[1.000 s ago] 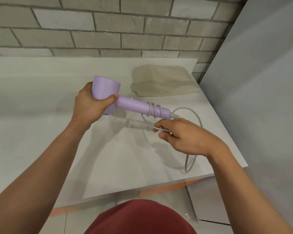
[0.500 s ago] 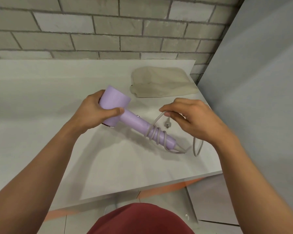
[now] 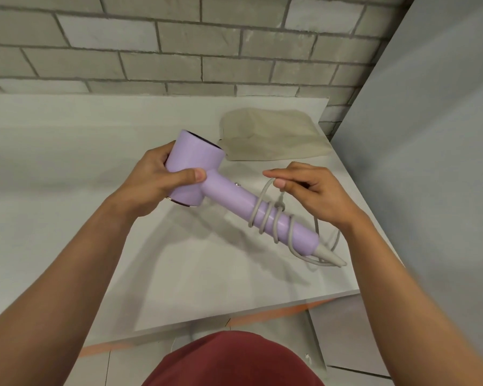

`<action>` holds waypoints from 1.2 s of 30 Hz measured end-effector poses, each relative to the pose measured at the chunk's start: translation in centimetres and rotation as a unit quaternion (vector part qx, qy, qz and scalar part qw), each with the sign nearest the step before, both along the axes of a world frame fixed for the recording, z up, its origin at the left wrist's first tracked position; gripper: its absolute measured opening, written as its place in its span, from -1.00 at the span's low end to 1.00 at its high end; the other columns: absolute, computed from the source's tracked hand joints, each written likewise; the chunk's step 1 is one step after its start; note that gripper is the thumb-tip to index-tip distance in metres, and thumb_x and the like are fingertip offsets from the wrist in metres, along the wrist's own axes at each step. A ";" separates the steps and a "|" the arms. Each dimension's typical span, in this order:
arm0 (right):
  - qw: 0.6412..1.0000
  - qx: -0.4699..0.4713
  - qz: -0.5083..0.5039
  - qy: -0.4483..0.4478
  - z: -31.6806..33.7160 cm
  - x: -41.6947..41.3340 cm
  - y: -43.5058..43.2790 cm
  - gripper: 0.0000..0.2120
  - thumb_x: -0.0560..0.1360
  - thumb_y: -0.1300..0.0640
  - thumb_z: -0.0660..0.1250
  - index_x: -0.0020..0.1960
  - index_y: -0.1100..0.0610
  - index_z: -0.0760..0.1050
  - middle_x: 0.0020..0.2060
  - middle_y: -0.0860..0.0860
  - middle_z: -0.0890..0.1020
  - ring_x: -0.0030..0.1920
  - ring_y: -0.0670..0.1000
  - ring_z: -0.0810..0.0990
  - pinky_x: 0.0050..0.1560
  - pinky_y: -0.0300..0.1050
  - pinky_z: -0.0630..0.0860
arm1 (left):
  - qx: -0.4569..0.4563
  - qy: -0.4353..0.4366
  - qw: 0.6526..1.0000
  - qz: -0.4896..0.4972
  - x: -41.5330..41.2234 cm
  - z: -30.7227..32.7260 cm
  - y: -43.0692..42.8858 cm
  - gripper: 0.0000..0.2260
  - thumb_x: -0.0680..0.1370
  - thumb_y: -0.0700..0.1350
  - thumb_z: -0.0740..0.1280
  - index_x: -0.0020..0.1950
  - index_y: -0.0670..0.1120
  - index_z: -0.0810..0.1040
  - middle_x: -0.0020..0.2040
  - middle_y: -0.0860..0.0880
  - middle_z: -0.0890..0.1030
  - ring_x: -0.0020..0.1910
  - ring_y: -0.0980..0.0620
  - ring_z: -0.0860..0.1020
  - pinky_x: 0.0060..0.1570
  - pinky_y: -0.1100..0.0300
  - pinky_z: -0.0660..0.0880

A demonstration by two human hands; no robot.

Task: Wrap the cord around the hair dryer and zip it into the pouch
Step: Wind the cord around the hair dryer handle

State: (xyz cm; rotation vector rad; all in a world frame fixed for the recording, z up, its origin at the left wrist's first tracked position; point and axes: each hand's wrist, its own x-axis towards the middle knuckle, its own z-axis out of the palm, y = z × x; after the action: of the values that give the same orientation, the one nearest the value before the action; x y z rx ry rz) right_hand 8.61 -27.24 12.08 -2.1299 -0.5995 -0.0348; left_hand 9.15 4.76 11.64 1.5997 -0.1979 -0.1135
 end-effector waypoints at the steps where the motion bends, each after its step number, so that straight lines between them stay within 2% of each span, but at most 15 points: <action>1: 1.000 0.010 -0.002 0.018 -0.1 0.0 0.0 -0.74 0.65 0.11 0.37 0.25 -0.18 0.65 -0.17 -0.04 0.63 -0.11 -0.04 0.62 0.01 -0.23 0.49 | -0.007 0.002 1.000 0.000 0.1 -0.1 -0.1 -0.54 0.26 0.08 0.56 0.09 -0.03 0.63 -0.05 0.03 0.71 -0.10 -0.02 0.69 -0.26 0.10 0.62; 4: 0.999 0.027 -0.010 0.039 -0.4 0.0 0.1 -0.73 0.67 0.17 0.35 0.27 -0.13 0.64 -0.15 -0.23 0.65 -0.16 -0.14 0.62 -0.03 -0.33 0.46 | -0.026 0.009 1.000 0.011 0.5 -0.3 -0.5 -0.54 0.26 0.08 0.56 0.11 -0.03 0.63 -0.02 0.00 0.72 -0.07 -0.06 0.69 -0.22 0.07 0.63; 8: 0.991 0.072 -0.028 0.112 -2.6 0.2 0.3 -0.67 0.65 0.22 0.34 0.32 -0.10 0.63 -0.03 -0.19 0.68 0.01 -0.10 0.64 0.17 -0.19 0.51 | -0.057 0.014 0.997 0.040 1.2 -0.2 -1.3 -0.56 0.26 0.07 0.55 0.08 -0.05 0.64 -0.05 0.00 0.73 -0.06 -0.06 0.70 -0.11 0.04 0.64; 12: 0.975 -0.050 -0.106 0.188 -5.4 0.3 0.9 -0.81 0.65 0.03 0.25 -0.01 0.05 0.60 -0.11 -0.04 0.63 -0.11 -0.02 0.58 0.10 0.04 0.53 | -0.061 0.016 0.994 0.089 1.8 0.1 -1.8 -0.56 0.26 0.09 0.56 0.05 -0.06 0.64 -0.06 0.01 0.73 -0.07 -0.05 0.69 -0.06 -0.02 0.61; 14: 0.979 -0.074 -0.089 0.166 -5.2 -0.3 1.8 -0.74 0.72 -0.01 0.20 -0.07 0.04 0.54 -0.16 0.02 0.61 -0.15 -0.05 0.53 0.07 -0.07 0.48 | -0.060 0.018 0.992 0.113 2.1 0.2 -1.9 -0.56 0.25 0.09 0.56 0.05 -0.06 0.65 -0.06 0.01 0.73 -0.08 -0.05 0.69 -0.12 -0.01 0.63; 15: 0.984 -0.074 -0.070 0.148 -4.9 -0.6 2.3 -0.76 0.74 -0.03 0.17 -0.02 -0.03 0.55 -0.20 -0.03 0.59 -0.19 -0.11 0.50 0.05 -0.18 0.45 | -0.061 0.019 0.990 0.126 2.2 0.2 -1.9 -0.56 0.25 0.09 0.57 0.04 -0.06 0.65 -0.07 0.01 0.73 -0.09 -0.04 0.70 -0.15 0.00 0.64; 17: 0.988 -0.077 -0.032 0.128 -4.4 -1.0 3.1 -0.74 0.75 -0.05 0.13 0.34 -0.16 0.53 -0.25 -0.22 0.53 -0.21 -0.18 0.48 0.02 -0.35 0.42 | -0.056 0.022 0.986 0.153 2.5 0.1 -1.9 -0.56 0.24 0.09 0.58 0.03 -0.05 0.66 -0.07 0.01 0.72 -0.10 -0.03 0.69 -0.15 -0.02 0.65; 19: 0.987 -0.095 -0.010 0.127 -4.4 -1.0 3.5 -0.61 0.76 -0.06 0.10 0.57 -0.19 0.33 -0.30 -0.21 0.52 -0.22 -0.08 0.47 0.02 -0.28 0.45 | -0.046 0.027 0.982 0.179 2.6 -0.1 -2.0 -0.53 0.23 0.10 0.58 0.05 -0.06 0.66 -0.07 0.01 0.72 -0.10 -0.02 0.69 -0.11 -0.03 0.64; 21: 0.985 -0.117 0.008 0.123 -4.3 -1.1 3.6 -0.58 0.76 -0.09 0.08 0.60 -0.26 0.24 -0.30 -0.05 0.52 -0.19 0.05 0.50 0.04 -0.14 0.51 | -0.036 0.028 0.978 0.204 2.8 -0.2 -2.2 -0.51 0.22 0.12 0.58 0.07 -0.07 0.66 -0.09 0.03 0.71 -0.13 0.01 0.68 -0.16 0.05 0.63; 22: 0.985 -0.124 0.016 0.121 -4.1 -1.2 3.6 -0.58 0.76 -0.10 0.07 0.60 -0.27 0.22 -0.29 -0.02 0.53 -0.19 0.02 0.51 0.04 -0.12 0.51 | -0.030 0.028 0.975 0.216 2.8 -0.3 -2.2 -0.52 0.23 0.12 0.57 0.07 -0.06 0.66 -0.09 0.04 0.71 -0.14 0.04 0.68 -0.18 0.09 0.61; 25: 0.982 -0.144 0.038 0.118 -3.2 -2.0 3.8 -0.55 0.75 -0.11 0.09 0.63 -0.23 0.21 -0.31 -0.33 0.55 -0.19 -0.24 0.52 -0.03 -0.38 0.41 | -0.011 0.023 0.969 0.245 3.0 -0.3 -2.1 -0.55 0.26 0.11 0.57 0.06 -0.05 0.64 -0.09 0.06 0.70 -0.17 0.07 0.67 -0.22 0.13 0.59; 27: 0.979 -0.154 0.057 0.119 -2.8 -2.6 3.9 -0.54 0.75 -0.10 0.10 0.64 -0.19 0.20 -0.31 -0.47 0.51 -0.18 -0.34 0.51 -0.06 -0.44 0.36 | 0.004 0.021 0.965 0.263 3.1 -0.5 -1.9 -0.57 0.29 0.10 0.57 0.08 -0.04 0.63 -0.07 0.07 0.70 -0.17 0.09 0.67 -0.22 0.14 0.59; 31: 0.974 -0.147 0.076 0.155 -1.6 -3.7 3.8 -0.57 0.75 -0.07 0.12 0.61 -0.14 0.29 -0.35 -0.44 0.51 -0.21 -0.31 0.52 -0.10 -0.42 0.34 | 0.045 0.011 0.957 0.287 3.1 -0.9 -1.5 -0.55 0.31 0.12 0.57 0.10 -0.06 0.61 -0.08 0.09 0.67 -0.17 0.10 0.64 -0.20 0.11 0.58; 34: 0.970 -0.125 0.086 0.187 -0.7 -4.8 3.8 -0.63 0.74 -0.07 0.16 0.53 -0.14 0.43 -0.38 -0.22 0.48 -0.27 -0.12 0.51 -0.12 -0.37 0.40 | 0.075 0.003 0.954 0.291 3.0 -1.3 -1.2 -0.54 0.31 0.12 0.58 0.10 -0.05 0.60 -0.08 0.11 0.67 -0.14 0.07 0.64 -0.12 -0.01 0.66; 36: 0.966 -0.124 0.097 0.204 0.1 -5.4 3.6 -0.66 0.74 -0.04 0.18 0.48 -0.12 0.48 -0.40 -0.22 0.47 -0.30 -0.15 0.49 -0.15 -0.39 0.41 | 0.096 -0.004 0.950 0.296 3.0 -1.5 -1.0 -0.51 0.30 0.16 0.58 0.12 -0.03 0.59 -0.05 0.10 0.67 -0.10 0.03 0.65 -0.09 -0.09 0.68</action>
State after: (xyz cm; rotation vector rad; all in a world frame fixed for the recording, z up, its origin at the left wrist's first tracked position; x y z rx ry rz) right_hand 3.22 -23.59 12.20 -2.2155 -0.5827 0.6025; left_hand 12.17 3.72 10.10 1.7905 0.3019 0.3484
